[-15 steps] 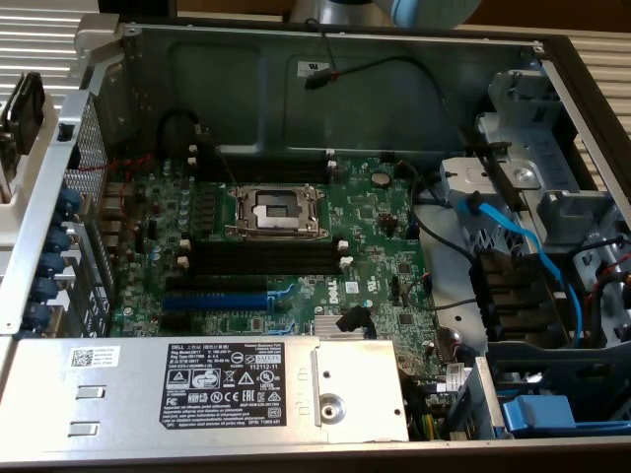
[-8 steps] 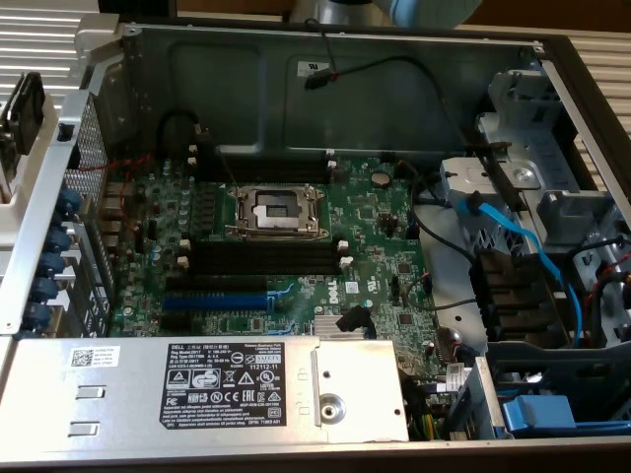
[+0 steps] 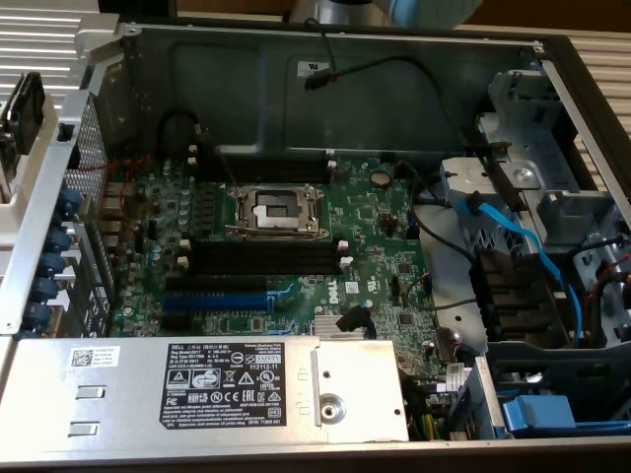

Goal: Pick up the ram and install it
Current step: 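Pick up the ram and move it above insertion slot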

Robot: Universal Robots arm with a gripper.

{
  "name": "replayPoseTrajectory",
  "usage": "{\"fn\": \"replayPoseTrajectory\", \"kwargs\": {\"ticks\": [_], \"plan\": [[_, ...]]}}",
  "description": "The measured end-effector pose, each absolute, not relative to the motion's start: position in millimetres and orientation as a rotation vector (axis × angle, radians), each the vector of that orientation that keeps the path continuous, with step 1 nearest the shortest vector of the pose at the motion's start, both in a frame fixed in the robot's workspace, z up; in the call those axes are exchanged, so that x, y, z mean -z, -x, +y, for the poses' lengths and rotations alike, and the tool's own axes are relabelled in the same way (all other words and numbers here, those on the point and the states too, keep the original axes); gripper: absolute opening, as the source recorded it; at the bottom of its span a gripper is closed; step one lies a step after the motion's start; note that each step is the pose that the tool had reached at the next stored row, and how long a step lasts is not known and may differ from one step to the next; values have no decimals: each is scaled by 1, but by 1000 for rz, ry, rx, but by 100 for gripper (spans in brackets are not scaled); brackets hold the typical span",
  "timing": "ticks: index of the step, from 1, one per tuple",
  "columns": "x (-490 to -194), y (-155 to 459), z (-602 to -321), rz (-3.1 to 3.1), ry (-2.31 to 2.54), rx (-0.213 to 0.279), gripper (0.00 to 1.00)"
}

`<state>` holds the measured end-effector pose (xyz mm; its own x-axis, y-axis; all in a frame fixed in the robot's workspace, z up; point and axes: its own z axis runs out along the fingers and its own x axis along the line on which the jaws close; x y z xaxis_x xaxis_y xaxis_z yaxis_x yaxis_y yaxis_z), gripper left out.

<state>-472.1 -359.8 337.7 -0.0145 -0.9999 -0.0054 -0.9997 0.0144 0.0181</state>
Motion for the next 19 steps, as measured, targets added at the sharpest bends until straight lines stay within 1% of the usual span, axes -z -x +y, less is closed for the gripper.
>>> {"fn": "replayPoseTrajectory", "kwargs": {"ticks": [9,11,19], "plan": [[-374,454,-364,-2225,-2193,21,12],[-388,442,-368,-2223,-2191,25,12],[-410,409,-377,-2218,-2186,34,12]]}}
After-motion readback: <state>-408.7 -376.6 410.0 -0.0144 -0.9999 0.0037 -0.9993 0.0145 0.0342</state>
